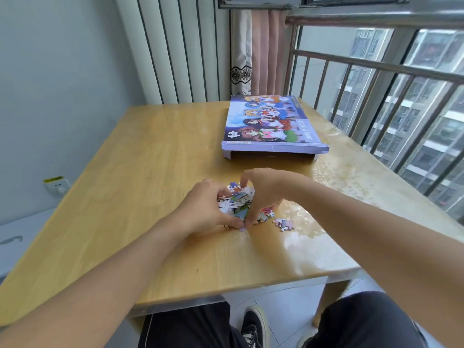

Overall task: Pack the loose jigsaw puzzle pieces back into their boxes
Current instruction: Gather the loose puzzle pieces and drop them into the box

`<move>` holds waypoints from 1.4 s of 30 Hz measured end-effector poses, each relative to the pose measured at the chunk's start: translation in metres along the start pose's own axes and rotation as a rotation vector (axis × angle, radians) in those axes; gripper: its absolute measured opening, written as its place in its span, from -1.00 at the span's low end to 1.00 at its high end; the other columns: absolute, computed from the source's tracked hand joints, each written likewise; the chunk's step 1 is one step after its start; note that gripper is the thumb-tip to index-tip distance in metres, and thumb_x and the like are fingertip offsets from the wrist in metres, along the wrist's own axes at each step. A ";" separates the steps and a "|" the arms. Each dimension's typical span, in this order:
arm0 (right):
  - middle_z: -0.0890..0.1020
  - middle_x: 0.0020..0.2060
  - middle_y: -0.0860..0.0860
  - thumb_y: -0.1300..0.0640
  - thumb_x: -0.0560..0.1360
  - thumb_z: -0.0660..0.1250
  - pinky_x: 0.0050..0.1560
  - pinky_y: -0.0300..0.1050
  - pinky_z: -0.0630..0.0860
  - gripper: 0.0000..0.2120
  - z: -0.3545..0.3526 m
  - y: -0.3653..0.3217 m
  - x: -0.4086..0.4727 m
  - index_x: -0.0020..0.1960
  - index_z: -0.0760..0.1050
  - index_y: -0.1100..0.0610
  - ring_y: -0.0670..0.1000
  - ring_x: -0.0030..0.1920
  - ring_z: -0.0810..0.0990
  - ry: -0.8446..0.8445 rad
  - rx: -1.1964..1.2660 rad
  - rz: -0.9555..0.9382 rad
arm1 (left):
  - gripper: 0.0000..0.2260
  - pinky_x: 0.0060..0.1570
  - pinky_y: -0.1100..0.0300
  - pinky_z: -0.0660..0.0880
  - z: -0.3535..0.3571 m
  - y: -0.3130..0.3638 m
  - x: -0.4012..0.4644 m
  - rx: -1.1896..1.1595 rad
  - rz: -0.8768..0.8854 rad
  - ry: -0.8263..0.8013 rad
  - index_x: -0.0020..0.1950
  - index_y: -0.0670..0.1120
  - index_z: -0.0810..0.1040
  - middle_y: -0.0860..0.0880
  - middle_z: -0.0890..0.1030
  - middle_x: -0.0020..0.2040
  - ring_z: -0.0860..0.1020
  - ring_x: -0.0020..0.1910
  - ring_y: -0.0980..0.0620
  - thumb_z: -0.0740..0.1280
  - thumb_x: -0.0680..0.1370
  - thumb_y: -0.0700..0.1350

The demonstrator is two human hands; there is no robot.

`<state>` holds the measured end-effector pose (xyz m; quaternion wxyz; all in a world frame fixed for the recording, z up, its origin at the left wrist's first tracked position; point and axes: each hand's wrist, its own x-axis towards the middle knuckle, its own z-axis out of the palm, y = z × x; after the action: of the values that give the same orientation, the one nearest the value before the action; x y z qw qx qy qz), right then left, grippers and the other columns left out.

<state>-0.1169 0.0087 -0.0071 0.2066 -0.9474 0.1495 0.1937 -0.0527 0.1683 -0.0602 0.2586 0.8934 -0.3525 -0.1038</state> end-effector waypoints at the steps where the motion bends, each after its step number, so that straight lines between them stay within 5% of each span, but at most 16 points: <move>1: 0.46 -0.01 -0.04 0.03 0.20 0.71 -0.32 -0.15 0.63 -0.11 0.001 0.001 0.001 0.42 0.35 0.04 0.00 -0.25 0.60 0.010 0.029 0.003 | -0.42 -0.17 0.24 0.40 0.000 0.002 0.000 -0.025 0.006 0.008 0.13 0.03 0.61 0.08 0.51 0.03 0.49 -0.15 0.12 0.68 0.18 0.11; 6: 0.52 0.00 0.01 0.09 0.32 0.64 -0.21 -0.09 0.68 -0.35 0.002 0.009 0.006 0.32 0.45 0.10 0.04 -0.12 0.59 0.067 0.218 0.038 | -0.72 -0.36 0.41 0.44 0.001 0.005 0.004 -0.242 0.025 0.018 -0.09 0.05 0.62 0.13 0.63 -0.23 0.54 -0.37 0.27 0.64 0.31 -0.09; 12: 0.55 0.09 0.11 0.18 0.48 0.50 -0.03 0.06 0.69 -0.60 -0.008 0.019 0.012 0.26 0.48 0.17 0.09 0.03 0.61 0.017 0.492 0.090 | -0.73 -0.03 0.15 0.63 0.002 0.010 0.019 -0.571 -0.070 -0.019 0.10 -0.03 0.67 0.04 0.73 -0.08 0.70 -0.09 0.05 0.54 0.43 -0.23; 17: 0.51 0.23 0.15 0.17 0.45 0.52 0.03 0.07 0.68 -0.58 -0.015 0.030 0.020 0.25 0.52 0.22 0.18 0.03 0.70 -0.062 0.878 0.106 | -0.72 -0.05 0.20 0.61 -0.002 0.018 0.038 -0.791 -0.112 -0.079 0.18 -0.14 0.61 -0.09 0.72 0.01 0.68 -0.07 0.02 0.45 0.49 -0.34; 21: 0.55 0.27 0.23 0.03 0.28 0.66 0.08 0.14 0.65 -0.31 -0.009 0.036 0.026 0.31 0.53 0.25 0.19 0.04 0.70 -0.061 1.078 0.063 | -0.82 -0.08 0.24 0.61 -0.001 0.024 0.053 -0.916 -0.165 -0.036 0.09 -0.15 0.62 -0.11 0.70 0.00 0.66 -0.08 0.02 0.38 0.54 -0.35; 23: 0.55 0.28 0.24 0.10 0.39 0.59 0.07 0.11 0.66 -0.47 -0.006 0.037 0.027 0.27 0.55 0.27 0.18 0.08 0.68 -0.039 1.177 0.052 | -0.86 -0.10 0.28 0.62 0.001 0.030 0.057 -0.975 -0.162 -0.017 0.08 -0.18 0.62 -0.10 0.69 -0.03 0.67 -0.11 0.04 0.34 0.58 -0.34; 28: 0.56 0.28 0.22 0.22 0.49 0.49 0.01 0.04 0.68 -0.69 -0.002 0.039 0.024 0.19 0.58 0.29 0.19 0.24 0.60 -0.047 1.472 0.068 | -0.77 0.09 0.19 0.60 0.004 0.037 0.062 -0.791 -0.047 0.004 0.18 -0.19 0.62 -0.11 0.68 0.11 0.66 0.04 0.03 0.19 0.67 -0.29; 31: 0.64 0.07 0.23 0.18 0.53 0.45 0.18 0.12 0.61 -0.73 -0.004 0.039 0.018 0.16 0.57 0.30 0.21 0.14 0.66 -0.045 1.575 0.021 | -0.66 0.10 0.06 0.60 0.002 0.041 0.058 -0.643 0.036 0.048 0.15 -0.02 0.65 -0.01 0.70 0.03 0.65 0.03 -0.04 0.13 0.63 -0.29; 33: 0.64 0.00 0.22 0.05 0.51 0.48 0.10 0.10 0.65 -0.60 -0.007 0.039 0.014 0.20 0.54 0.31 0.19 0.01 0.69 -0.025 1.607 0.018 | -0.63 0.01 0.22 0.55 0.003 0.045 0.051 -0.567 0.097 0.074 0.21 0.03 0.62 0.10 0.67 0.02 0.62 0.02 0.04 0.12 0.62 -0.28; 37: 0.60 0.16 0.22 -0.05 0.48 0.50 0.01 0.11 0.67 -0.51 -0.010 0.039 0.015 0.23 0.52 0.25 0.20 -0.01 0.68 0.005 1.649 -0.007 | -0.55 0.27 0.31 0.41 0.008 0.050 0.042 -0.492 0.231 0.057 0.50 -0.04 0.40 0.07 0.52 0.36 0.45 0.36 0.15 0.10 0.62 -0.28; 42: 0.58 0.17 0.22 0.13 0.60 0.37 -0.09 0.01 0.69 -0.64 -0.002 0.039 0.019 0.35 0.48 0.25 0.14 -0.05 0.67 -0.069 1.646 0.024 | -0.39 0.26 0.07 0.46 0.009 0.046 0.043 -0.642 0.193 0.143 0.49 0.02 0.29 0.01 0.46 0.37 0.48 0.31 0.12 0.12 0.48 -0.39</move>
<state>-0.1133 -0.0297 -0.0266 0.8373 -0.4846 0.2473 0.0533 -0.0508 0.1070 -0.0431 0.5594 0.7340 -0.3654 -0.1216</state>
